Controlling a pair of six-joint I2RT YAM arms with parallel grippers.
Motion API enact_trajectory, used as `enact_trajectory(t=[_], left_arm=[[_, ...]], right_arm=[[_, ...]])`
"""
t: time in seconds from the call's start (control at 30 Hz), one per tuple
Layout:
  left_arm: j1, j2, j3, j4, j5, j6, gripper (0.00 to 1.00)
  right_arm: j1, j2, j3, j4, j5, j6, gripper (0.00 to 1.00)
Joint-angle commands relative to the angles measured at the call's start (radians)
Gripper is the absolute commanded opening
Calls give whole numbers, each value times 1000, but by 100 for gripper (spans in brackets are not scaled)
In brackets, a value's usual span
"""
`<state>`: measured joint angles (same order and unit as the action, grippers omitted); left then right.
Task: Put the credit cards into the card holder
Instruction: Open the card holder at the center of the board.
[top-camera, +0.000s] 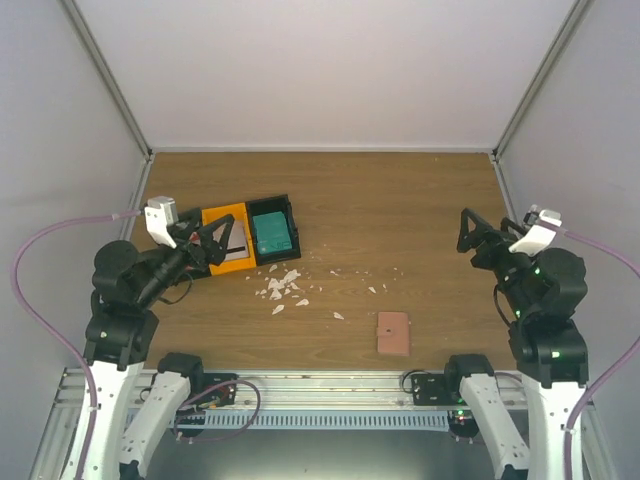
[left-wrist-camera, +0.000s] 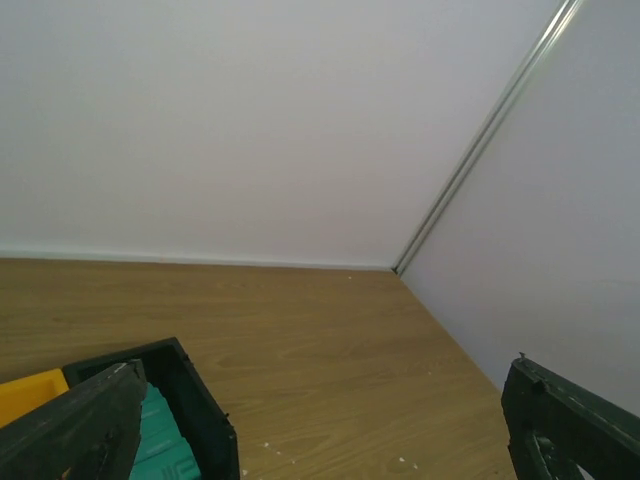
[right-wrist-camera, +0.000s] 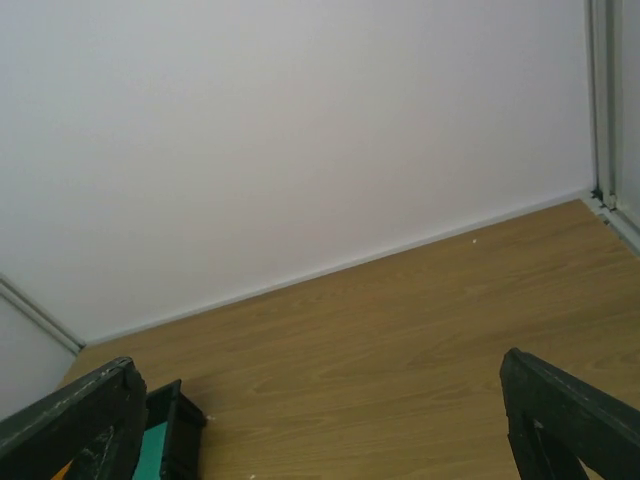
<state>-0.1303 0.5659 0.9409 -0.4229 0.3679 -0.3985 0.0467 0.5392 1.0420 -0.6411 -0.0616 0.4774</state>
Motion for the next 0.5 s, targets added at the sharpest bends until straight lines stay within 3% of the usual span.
enact_trajectory(t=[0.0, 0.23, 0.47], left_arm=[[37, 1, -35, 97, 93, -50, 97], [59, 14, -172, 278, 335, -158, 99], [30, 27, -403, 520, 470, -297, 99]], right_arm=[[-64, -17, -42, 21, -177, 55, 97], [-108, -6, -233, 84, -393, 73, 97], [-96, -2, -529, 203, -375, 116, 91]])
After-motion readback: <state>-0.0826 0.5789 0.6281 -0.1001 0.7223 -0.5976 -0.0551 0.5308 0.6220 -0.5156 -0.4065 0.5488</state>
